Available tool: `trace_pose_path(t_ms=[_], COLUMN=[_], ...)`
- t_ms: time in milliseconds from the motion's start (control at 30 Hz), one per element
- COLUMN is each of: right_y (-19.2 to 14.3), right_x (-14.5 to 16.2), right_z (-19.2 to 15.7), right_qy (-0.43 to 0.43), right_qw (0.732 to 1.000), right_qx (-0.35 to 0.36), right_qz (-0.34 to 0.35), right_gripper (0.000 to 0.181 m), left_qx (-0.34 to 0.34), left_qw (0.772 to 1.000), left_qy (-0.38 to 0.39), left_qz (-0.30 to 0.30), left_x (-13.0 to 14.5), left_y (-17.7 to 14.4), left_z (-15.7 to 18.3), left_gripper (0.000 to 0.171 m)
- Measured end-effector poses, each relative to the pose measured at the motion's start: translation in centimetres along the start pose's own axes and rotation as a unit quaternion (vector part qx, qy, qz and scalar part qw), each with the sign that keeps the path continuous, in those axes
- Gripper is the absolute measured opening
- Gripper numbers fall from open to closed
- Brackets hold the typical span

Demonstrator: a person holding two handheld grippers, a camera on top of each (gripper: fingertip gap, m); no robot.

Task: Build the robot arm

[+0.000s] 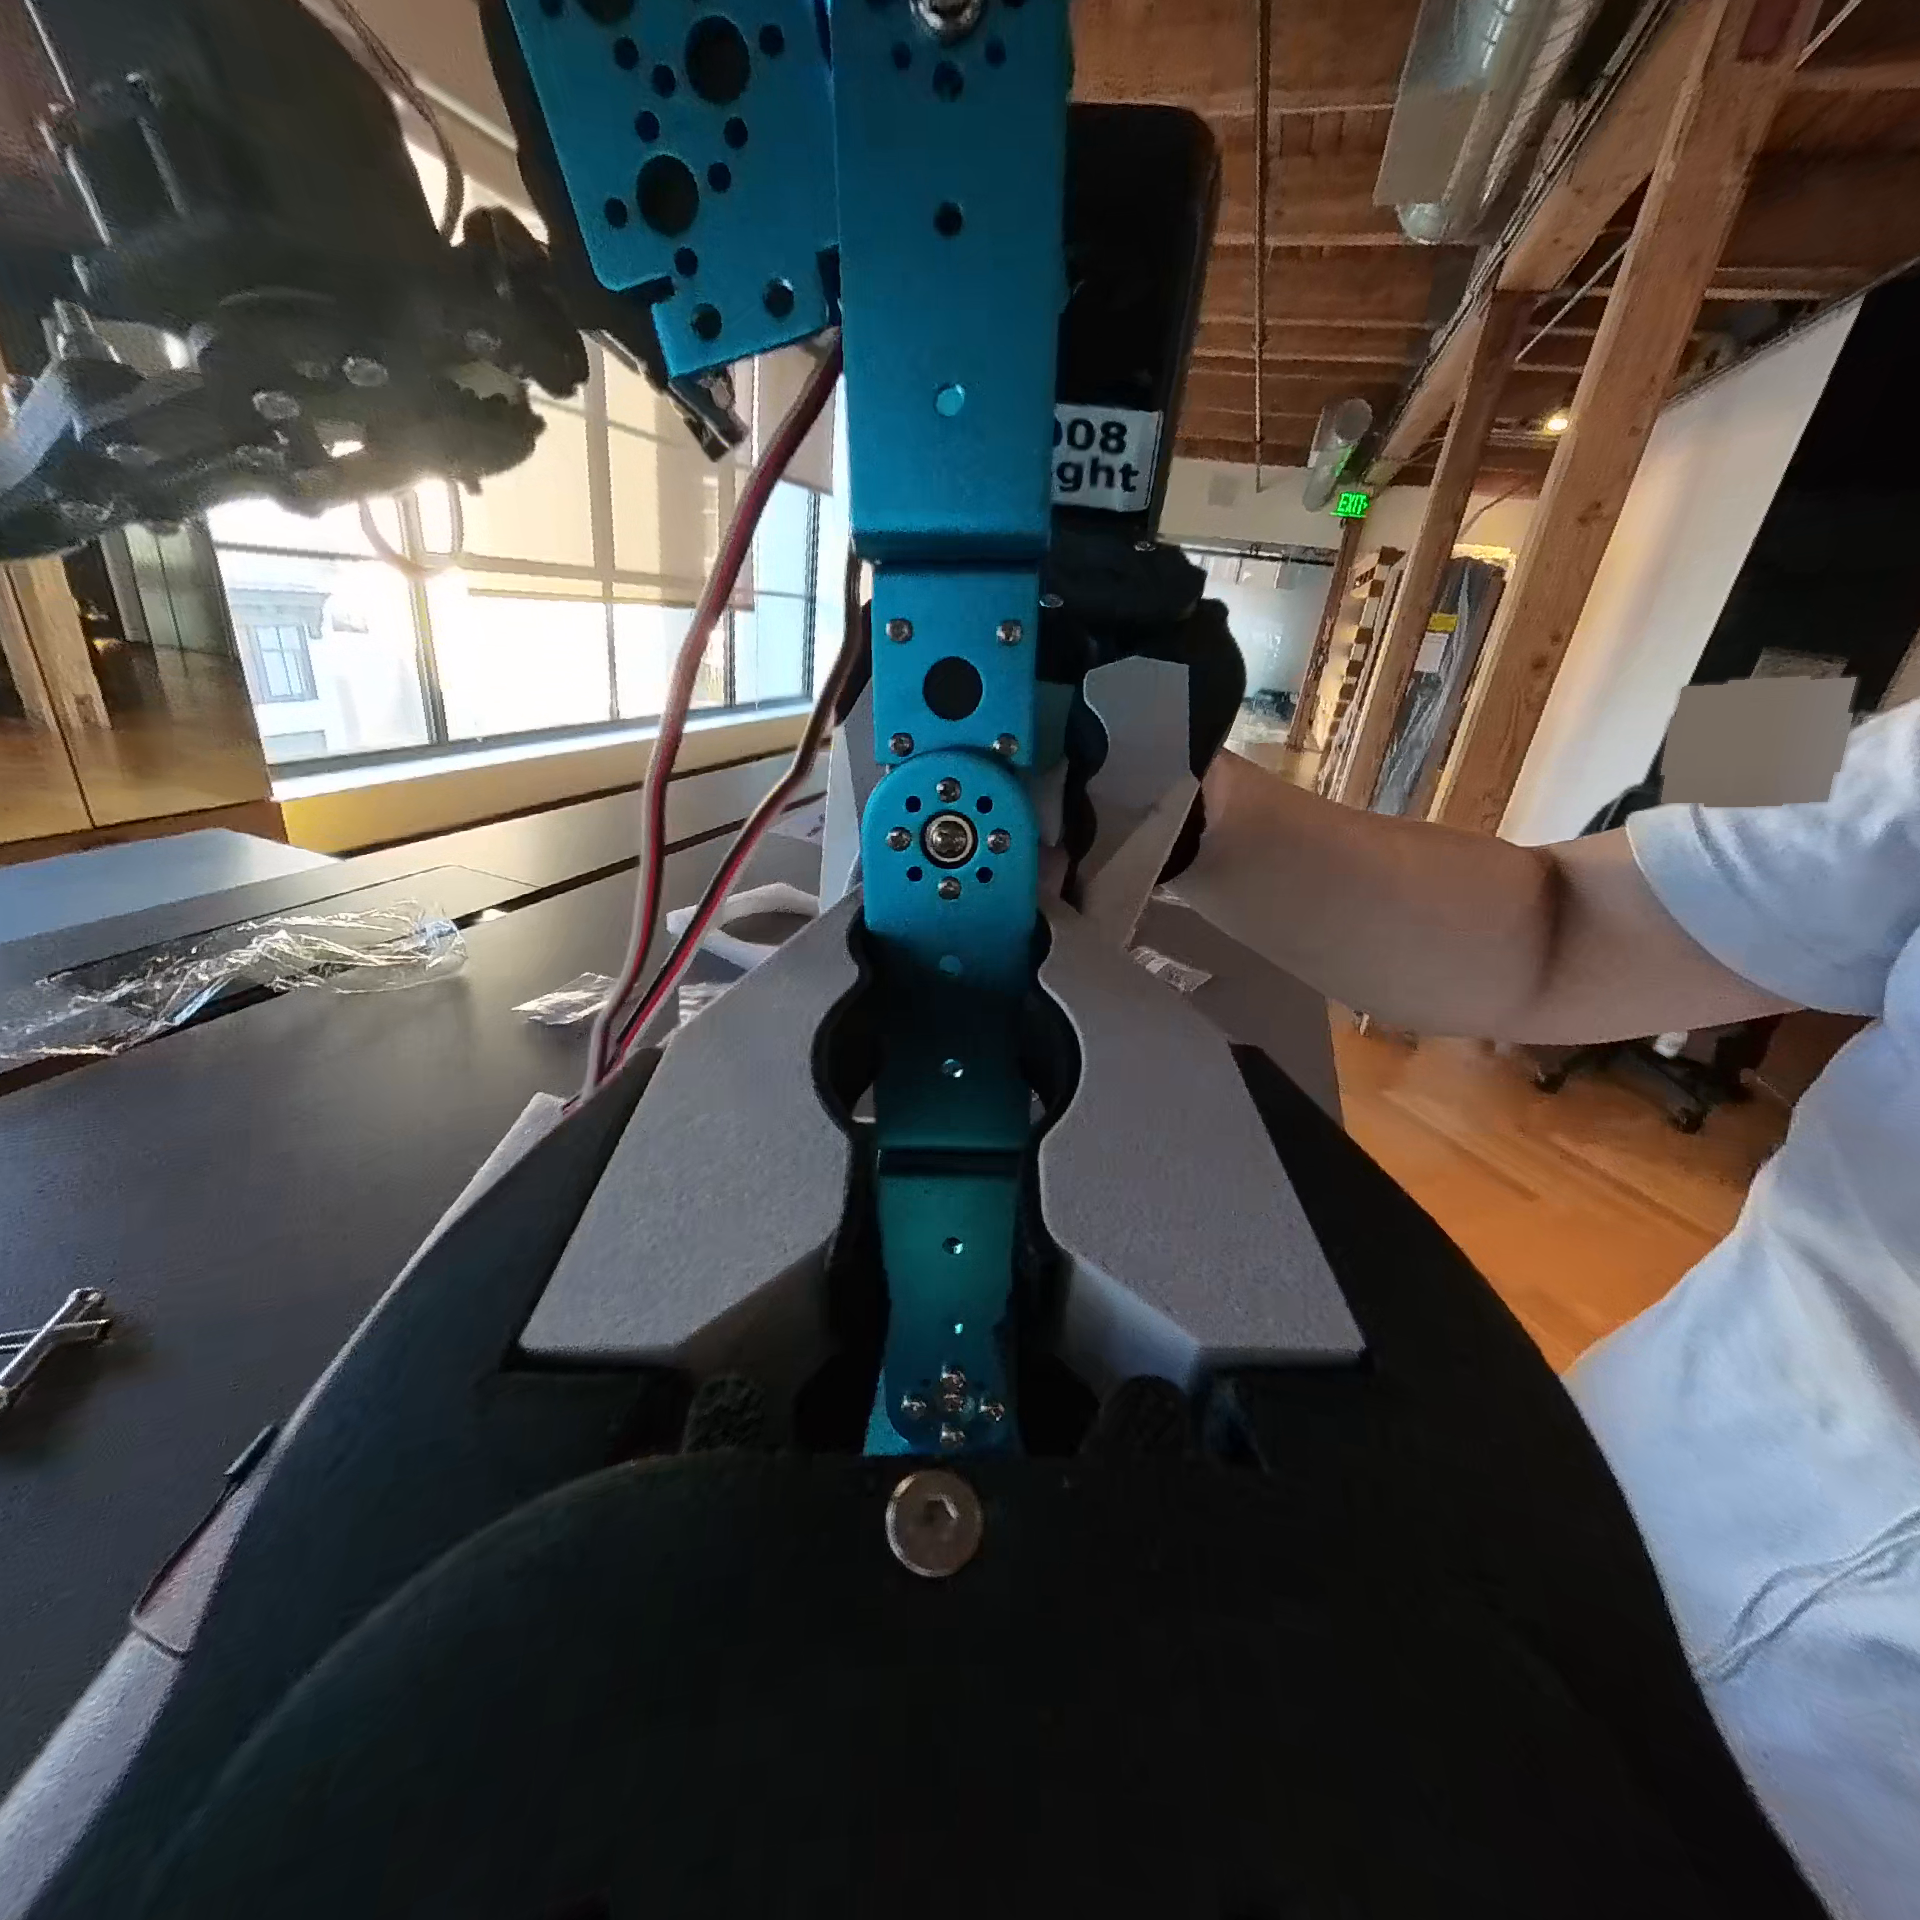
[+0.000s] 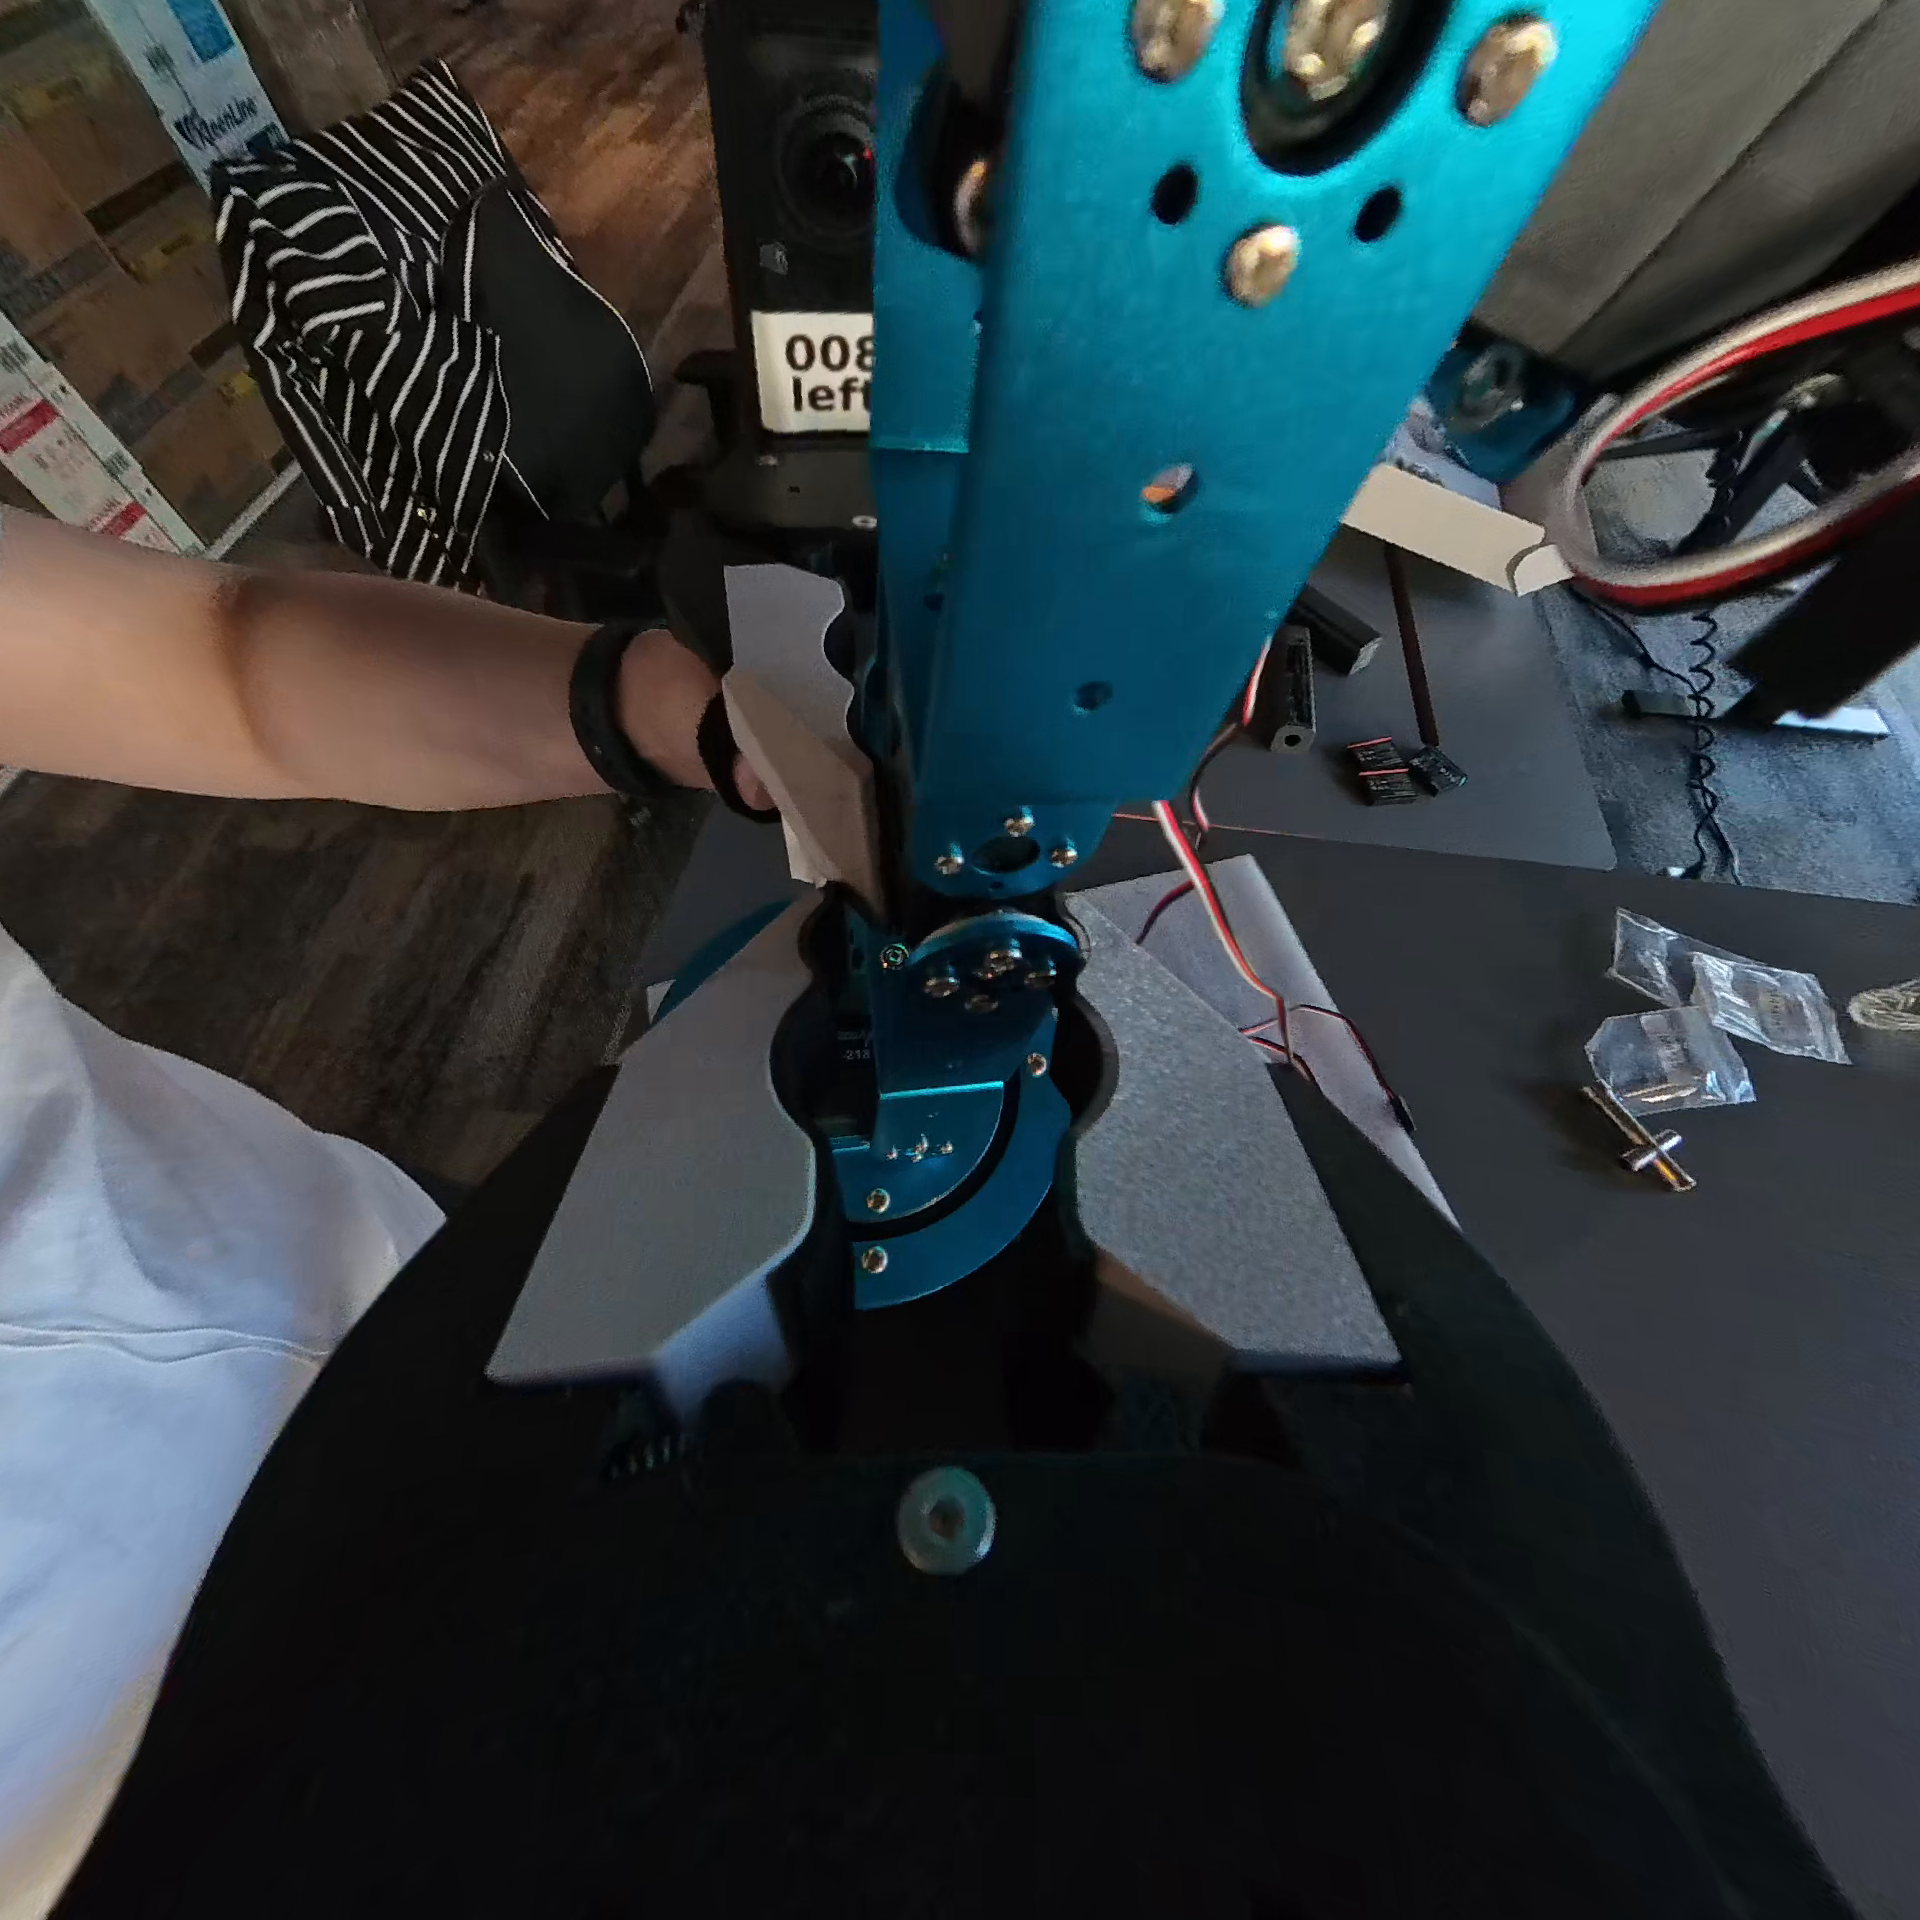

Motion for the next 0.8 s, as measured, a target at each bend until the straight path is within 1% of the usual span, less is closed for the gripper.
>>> trace_pose_path(t_ms=[433,800], right_y=[0.7,1.5], right_x=[-0.8,-1.3], right_z=[-1.9,-2.3], right_qy=[-0.083,-0.145], right_qw=[0.996,0.988], right_qx=[0.022,0.025], right_qz=[-0.033,-0.057], right_gripper=[0.033,0.034], left_qx=[0.014,0.01], left_qw=[0.998,0.994], left_qy=[0.046,0.074], left_qz=[0.044,0.081], left_x=[0.6,0.7], left_y=[-1.3,-2.4], left_z=[1.8,2.1], left_gripper=[0.018,0.018])
Point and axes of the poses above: each gripper's, where its closed fingertips meet, y out along the fingers, x out of its underside, z = x × y across the jaws, the point moved 2 cm from there along -y, back along the fingers, and after that the axes turned 11 degrees about -y, right-handed, at the moved point
